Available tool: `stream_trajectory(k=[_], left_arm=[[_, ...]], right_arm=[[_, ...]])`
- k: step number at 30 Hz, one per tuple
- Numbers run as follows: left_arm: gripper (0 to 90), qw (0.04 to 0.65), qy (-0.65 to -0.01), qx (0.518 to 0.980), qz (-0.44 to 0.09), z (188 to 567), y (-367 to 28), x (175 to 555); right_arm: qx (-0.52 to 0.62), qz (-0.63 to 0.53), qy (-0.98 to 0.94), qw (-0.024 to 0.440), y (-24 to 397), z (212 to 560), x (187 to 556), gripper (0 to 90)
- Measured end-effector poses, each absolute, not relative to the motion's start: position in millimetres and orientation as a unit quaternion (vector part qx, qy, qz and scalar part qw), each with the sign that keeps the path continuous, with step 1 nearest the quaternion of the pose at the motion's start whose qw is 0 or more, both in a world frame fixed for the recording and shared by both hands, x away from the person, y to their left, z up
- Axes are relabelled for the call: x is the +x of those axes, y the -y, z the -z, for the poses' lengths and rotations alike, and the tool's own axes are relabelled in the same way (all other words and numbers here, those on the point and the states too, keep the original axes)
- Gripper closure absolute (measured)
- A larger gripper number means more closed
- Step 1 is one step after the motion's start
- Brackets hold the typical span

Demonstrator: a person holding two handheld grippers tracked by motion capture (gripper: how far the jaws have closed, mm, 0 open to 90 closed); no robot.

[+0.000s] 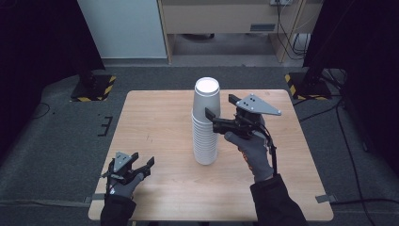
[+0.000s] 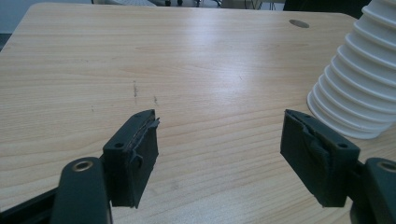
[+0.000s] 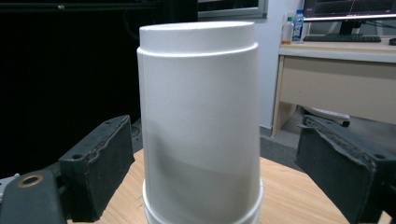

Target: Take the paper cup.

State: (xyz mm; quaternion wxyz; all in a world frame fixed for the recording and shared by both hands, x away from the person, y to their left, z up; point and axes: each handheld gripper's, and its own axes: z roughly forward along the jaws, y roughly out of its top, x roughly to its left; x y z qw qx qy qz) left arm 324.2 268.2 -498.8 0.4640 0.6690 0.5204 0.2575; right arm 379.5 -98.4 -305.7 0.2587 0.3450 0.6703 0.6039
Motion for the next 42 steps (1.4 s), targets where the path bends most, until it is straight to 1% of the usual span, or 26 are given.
stream_trajectory(k=[11, 27, 42], left_arm=[[26.2, 0.461, -0.519, 0.671, -0.26, 498, -269, 324], [26.1, 0.46, -0.518, 0.671, -0.262, 499, -269, 324], [25.6, 0.462, -0.517, 0.672, -0.261, 499, -268, 324]], right_arm=[[0.34, -0.598, -0.679, 0.257, 76, 308, 389, 10.7], [0.356, -0.586, -0.68, 0.26, 64, 317, 404, 10.8], [0.364, -0.582, -0.678, 0.263, 60, 318, 409, 14.8]])
